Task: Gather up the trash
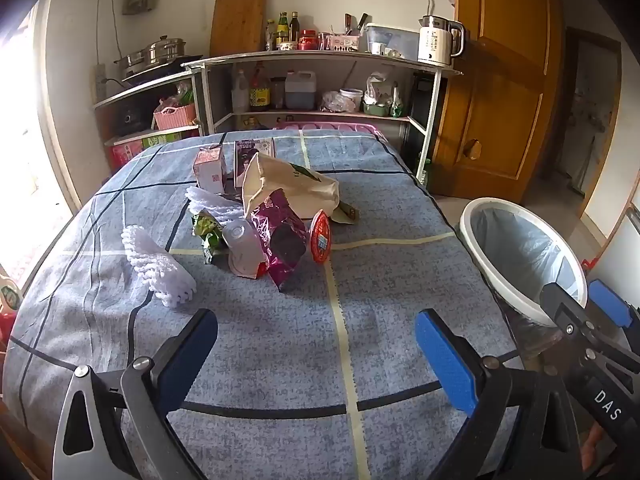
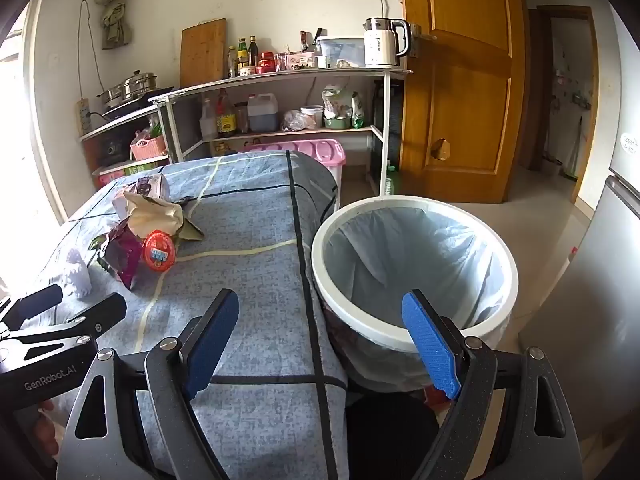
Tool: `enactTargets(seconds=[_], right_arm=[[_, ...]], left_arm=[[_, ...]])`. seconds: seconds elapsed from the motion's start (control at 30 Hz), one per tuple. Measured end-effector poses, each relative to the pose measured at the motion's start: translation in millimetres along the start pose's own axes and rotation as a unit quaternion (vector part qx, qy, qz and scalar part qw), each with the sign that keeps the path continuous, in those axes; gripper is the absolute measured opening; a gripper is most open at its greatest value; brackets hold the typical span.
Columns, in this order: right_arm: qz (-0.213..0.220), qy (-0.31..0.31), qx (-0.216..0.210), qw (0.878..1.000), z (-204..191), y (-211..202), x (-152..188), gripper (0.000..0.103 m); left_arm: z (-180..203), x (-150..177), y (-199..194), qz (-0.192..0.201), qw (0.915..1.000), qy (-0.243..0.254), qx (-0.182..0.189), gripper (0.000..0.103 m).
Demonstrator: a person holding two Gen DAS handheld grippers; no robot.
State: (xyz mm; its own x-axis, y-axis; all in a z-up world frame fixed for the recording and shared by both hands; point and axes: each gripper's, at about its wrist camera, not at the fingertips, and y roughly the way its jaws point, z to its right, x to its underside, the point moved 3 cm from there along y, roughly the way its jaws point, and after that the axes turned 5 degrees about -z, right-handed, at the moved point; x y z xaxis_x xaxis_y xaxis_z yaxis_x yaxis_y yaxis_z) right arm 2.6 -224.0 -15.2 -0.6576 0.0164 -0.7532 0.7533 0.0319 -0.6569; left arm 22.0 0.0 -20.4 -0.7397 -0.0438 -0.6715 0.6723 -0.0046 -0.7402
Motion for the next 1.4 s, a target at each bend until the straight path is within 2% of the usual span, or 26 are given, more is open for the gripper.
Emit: enactTargets(seconds=[1.4], right_arm=[[0.008,-0.004,0.003,1.0,-5.0,-4.5,-0.6,0.084]], left_arm=[[-3.6,2.1,-4.3,-0.003,1.0,-0.001,-0.007,0.1]])
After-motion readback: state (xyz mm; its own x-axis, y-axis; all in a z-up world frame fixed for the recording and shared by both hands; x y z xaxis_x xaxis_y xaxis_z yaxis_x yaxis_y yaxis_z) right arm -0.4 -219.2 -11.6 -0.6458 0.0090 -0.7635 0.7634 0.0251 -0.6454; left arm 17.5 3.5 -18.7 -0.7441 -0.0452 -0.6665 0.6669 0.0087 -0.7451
